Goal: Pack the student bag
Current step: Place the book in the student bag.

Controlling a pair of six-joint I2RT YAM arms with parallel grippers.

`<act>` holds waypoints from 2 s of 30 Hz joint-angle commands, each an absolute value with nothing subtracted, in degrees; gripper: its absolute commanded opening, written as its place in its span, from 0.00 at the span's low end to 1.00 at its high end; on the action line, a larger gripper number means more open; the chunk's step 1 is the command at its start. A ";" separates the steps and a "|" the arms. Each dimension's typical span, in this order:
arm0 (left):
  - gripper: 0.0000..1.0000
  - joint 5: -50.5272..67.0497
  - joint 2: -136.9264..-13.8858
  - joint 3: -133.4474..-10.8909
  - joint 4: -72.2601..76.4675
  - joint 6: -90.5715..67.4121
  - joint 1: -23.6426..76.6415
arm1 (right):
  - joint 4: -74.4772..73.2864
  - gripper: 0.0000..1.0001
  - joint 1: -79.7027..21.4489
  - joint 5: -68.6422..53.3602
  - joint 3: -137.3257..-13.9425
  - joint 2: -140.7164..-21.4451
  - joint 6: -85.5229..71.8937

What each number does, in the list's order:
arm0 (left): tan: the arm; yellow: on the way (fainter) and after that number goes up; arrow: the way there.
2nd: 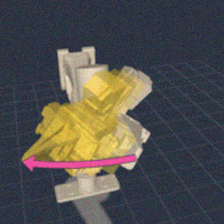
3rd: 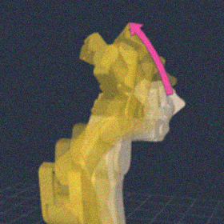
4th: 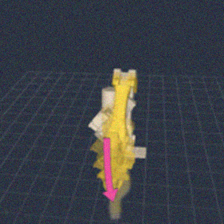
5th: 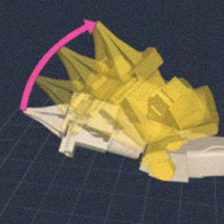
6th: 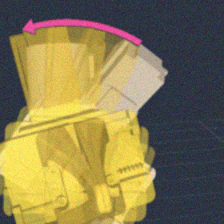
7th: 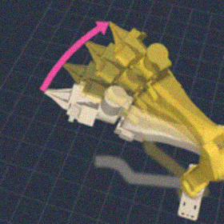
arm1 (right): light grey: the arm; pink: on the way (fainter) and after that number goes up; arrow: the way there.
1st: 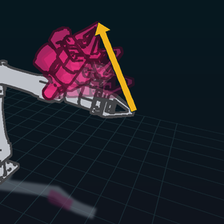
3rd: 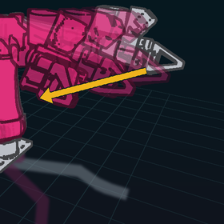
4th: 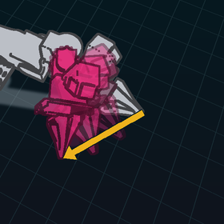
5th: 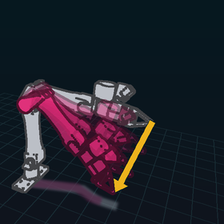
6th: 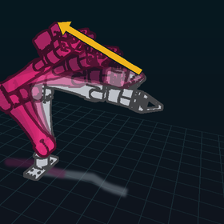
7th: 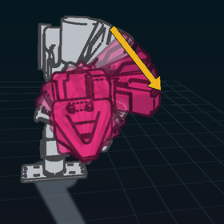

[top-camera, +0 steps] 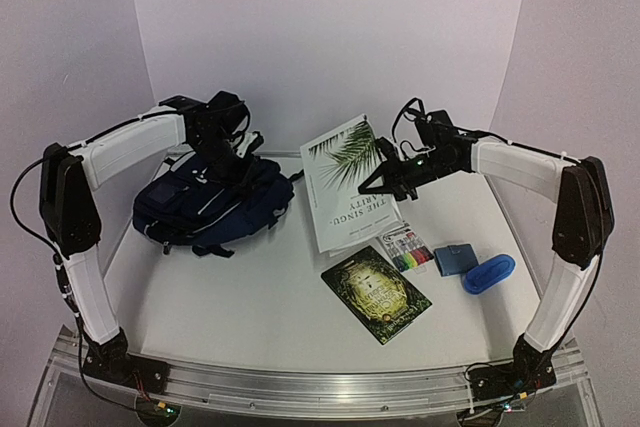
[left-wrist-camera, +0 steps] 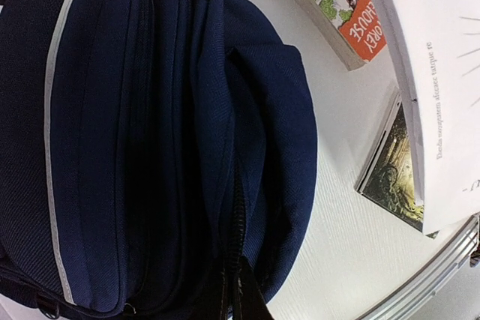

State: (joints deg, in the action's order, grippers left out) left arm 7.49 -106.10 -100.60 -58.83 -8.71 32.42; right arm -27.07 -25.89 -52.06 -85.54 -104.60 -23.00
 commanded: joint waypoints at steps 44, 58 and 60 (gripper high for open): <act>0.36 22.99 -119.24 -99.76 -56.82 -12.18 27.67 | -27.24 0.00 -26.50 -53.79 -86.95 -106.18 -18.54; 0.49 6.79 -126.22 -101.64 -60.74 -10.50 31.74 | -27.33 0.00 -26.47 -53.39 -87.18 -106.72 -18.41; 0.48 1.67 -128.29 -102.47 -61.72 -10.35 33.21 | -27.29 0.00 -26.46 -53.07 -87.19 -106.91 -18.44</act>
